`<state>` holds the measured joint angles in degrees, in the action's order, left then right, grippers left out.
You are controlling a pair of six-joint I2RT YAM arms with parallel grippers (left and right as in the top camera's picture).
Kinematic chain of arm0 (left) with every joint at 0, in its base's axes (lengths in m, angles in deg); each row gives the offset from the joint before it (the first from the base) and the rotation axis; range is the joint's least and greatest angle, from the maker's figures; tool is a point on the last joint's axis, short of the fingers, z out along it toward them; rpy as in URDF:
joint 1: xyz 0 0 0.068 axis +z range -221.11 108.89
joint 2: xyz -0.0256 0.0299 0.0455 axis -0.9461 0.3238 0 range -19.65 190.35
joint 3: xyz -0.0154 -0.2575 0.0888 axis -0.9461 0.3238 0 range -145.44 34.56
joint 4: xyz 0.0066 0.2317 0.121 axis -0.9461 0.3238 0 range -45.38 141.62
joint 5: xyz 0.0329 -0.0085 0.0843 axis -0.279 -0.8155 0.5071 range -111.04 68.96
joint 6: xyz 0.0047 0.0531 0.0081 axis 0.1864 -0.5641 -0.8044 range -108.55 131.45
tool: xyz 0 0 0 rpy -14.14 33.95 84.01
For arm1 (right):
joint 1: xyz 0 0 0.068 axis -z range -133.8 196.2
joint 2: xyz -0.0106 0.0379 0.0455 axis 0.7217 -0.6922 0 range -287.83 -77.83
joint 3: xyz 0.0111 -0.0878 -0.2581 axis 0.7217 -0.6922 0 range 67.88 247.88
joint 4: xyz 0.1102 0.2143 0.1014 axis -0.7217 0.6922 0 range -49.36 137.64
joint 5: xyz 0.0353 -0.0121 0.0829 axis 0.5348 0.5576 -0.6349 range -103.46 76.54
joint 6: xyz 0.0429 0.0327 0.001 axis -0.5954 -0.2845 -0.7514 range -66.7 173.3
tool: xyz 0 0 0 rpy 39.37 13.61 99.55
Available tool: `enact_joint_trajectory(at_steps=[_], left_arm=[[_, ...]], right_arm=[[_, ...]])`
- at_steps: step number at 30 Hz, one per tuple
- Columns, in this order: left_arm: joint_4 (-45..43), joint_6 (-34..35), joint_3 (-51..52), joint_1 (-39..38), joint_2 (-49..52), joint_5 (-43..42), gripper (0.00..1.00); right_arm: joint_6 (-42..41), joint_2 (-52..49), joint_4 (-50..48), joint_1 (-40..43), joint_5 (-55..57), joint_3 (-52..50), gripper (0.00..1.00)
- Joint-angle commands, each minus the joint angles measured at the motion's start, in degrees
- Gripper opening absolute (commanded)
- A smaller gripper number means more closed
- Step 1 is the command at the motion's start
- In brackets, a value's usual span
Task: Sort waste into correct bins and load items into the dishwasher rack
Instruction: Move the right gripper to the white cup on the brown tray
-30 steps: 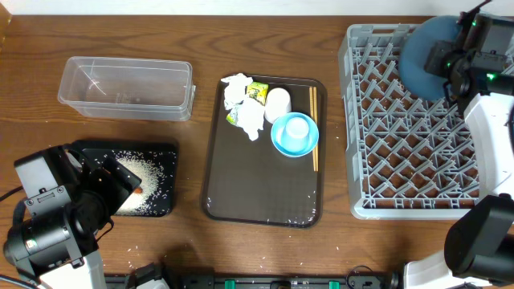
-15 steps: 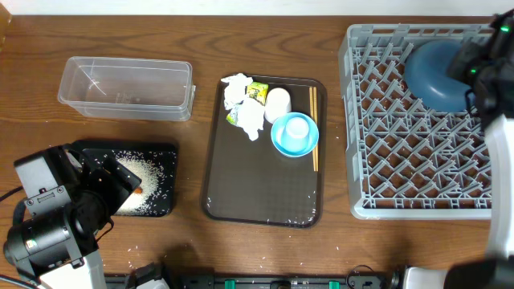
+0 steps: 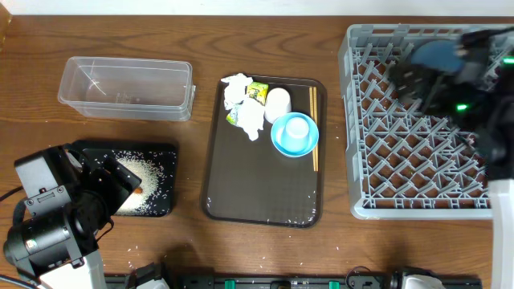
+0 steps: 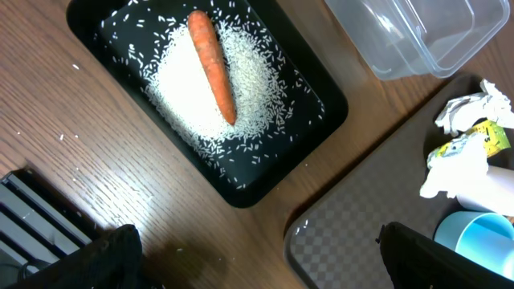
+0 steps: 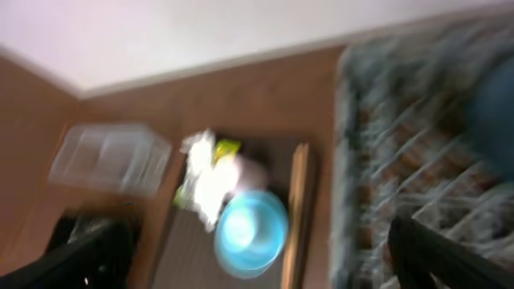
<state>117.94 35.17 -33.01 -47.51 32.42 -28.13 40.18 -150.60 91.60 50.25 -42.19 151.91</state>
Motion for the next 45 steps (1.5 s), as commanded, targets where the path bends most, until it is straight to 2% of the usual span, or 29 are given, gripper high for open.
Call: enact_joint_trajectory(at_steps=[1,6,11,13,20,30,31,34,37,41,45], left_arm=[[0.17,-0.57,0.17,0.22,0.00,0.70,0.96],[0.17,-0.57,0.17,0.22,0.00,0.70,0.96],[0.17,-0.57,0.17,0.22,0.00,0.70,0.96],[0.17,-0.57,0.17,0.22,0.00,0.70,0.96],[0.17,-0.57,0.17,0.24,0.00,0.70,0.96],[0.17,-0.57,0.17,0.22,0.00,0.70,0.96],[0.17,-0.57,0.20,0.22,0.00,0.70,0.96],[0.17,-0.57,0.17,0.22,0.00,0.70,0.97],[0.17,-0.57,0.17,0.22,0.00,0.70,0.97],[0.17,-0.57,0.17,0.24,0.00,0.70,0.97],[0.17,-0.57,0.17,0.22,0.00,0.70,0.96]], right_arm=[[1.68,-4.20,4.00,-7.19,0.94,0.13,0.99],[2.19,-12.74,6.40,-20.24,12.70,0.13,0.99],[-6.29,-21.29,4.28,-30.27,26.03,0.13,0.99],[-7.02,-24.28,2.56,-32.61,27.61,0.13,0.99],[-12.87,-32.61,0.44,-35.26,35.06,0.13,0.99],[-13.18,-38.86,-3.65,-35.63,34.25,0.13,0.99],[-13.18,-38.99,-3.76,-35.78,34.25,0.13,0.96],[-13.20,-39.93,-4.15,-36.30,34.27,0.13,0.73],[-13.20,-40.19,-4.15,-36.44,34.27,0.13,0.55],[-13.18,-38.56,-2.69,-36.35,34.07,0.66,0.47],[-12.94,-33.88,1.49,-34.75,34.51,4.13,0.47]])
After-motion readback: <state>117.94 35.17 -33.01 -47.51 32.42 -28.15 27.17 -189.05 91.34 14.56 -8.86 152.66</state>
